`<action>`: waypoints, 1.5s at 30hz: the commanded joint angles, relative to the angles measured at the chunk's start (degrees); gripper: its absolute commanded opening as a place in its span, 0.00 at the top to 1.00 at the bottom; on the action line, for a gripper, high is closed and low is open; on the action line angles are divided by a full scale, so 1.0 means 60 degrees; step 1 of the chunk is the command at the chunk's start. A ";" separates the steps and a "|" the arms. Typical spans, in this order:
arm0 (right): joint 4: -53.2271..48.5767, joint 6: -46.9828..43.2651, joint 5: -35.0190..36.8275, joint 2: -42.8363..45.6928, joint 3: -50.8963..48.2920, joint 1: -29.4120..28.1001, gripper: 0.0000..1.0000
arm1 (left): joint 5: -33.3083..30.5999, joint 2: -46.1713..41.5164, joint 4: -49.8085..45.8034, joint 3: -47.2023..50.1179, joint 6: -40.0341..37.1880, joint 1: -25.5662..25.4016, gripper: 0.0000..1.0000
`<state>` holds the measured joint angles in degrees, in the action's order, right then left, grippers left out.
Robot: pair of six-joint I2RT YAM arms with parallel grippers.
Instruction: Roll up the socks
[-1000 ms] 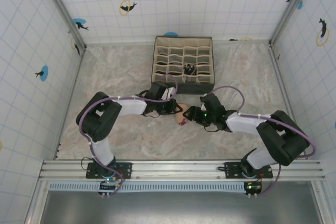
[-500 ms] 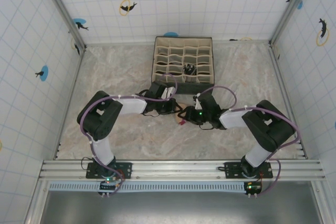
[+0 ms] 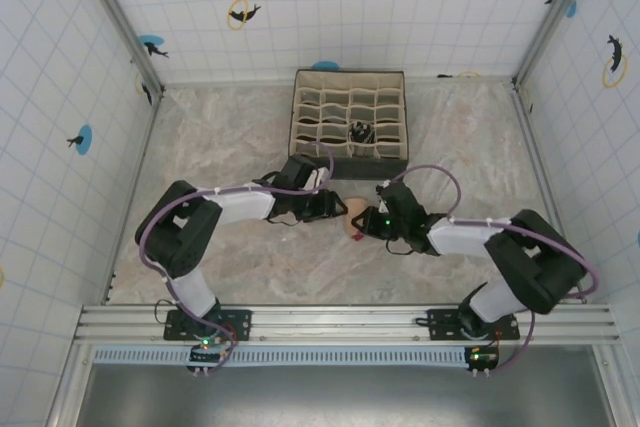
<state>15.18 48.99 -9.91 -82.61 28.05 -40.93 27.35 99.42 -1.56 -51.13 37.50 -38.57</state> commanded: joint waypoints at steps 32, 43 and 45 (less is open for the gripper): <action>-0.1872 -0.3140 0.3543 0.4252 -0.0040 -0.0419 1.00 | -0.1668 0.0885 -0.3779 -0.3526 -0.2169 0.3147 0.79; -0.0705 -0.4624 0.4370 0.3189 0.0930 -0.1200 1.00 | -0.1613 -0.0454 -0.3905 -0.2314 -0.1889 0.2907 0.94; -0.0319 -0.4897 0.4459 0.2895 0.1085 -0.1303 1.00 | -0.1566 -0.0665 -0.3977 -0.2099 -0.1723 0.2824 0.95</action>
<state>6.72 23.46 14.33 -63.94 31.11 -47.99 17.26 97.65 -22.31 -65.65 25.80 -20.64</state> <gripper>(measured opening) 0.256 0.066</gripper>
